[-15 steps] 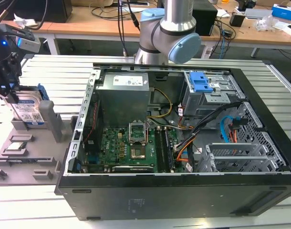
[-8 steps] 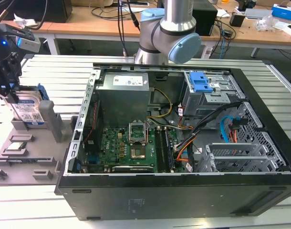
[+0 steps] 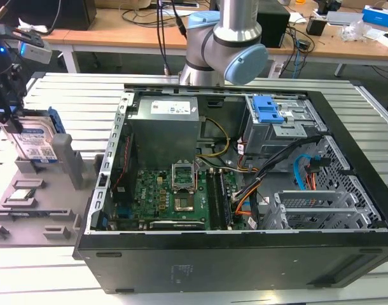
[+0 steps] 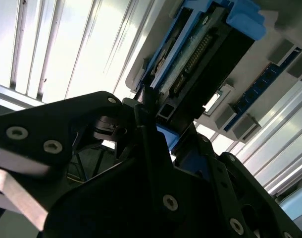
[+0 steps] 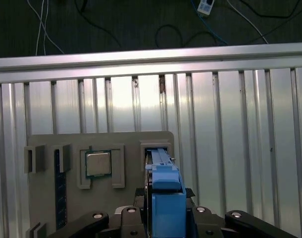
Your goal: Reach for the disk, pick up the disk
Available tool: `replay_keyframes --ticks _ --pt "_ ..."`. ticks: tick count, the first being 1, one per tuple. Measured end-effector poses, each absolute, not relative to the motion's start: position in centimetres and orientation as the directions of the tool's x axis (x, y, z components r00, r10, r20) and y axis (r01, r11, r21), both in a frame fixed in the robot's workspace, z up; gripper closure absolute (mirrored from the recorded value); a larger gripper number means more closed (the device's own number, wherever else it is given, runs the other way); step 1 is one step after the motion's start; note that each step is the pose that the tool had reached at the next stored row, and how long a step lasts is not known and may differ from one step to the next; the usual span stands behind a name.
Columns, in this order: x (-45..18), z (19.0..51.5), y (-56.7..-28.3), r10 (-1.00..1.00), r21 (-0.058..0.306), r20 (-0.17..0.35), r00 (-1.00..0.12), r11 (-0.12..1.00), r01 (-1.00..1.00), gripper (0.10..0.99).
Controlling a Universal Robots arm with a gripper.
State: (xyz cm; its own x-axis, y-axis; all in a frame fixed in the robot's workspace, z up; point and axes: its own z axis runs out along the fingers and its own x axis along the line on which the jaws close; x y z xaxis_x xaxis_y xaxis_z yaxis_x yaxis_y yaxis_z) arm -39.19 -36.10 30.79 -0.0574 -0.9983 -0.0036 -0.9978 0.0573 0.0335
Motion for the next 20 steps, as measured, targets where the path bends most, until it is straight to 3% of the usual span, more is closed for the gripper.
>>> replay_keyframes --ticks 20 --pt "-39.1 35.7 -36.0 -0.998 0.033 -0.004 -0.057 0.057 -0.998 0.718"
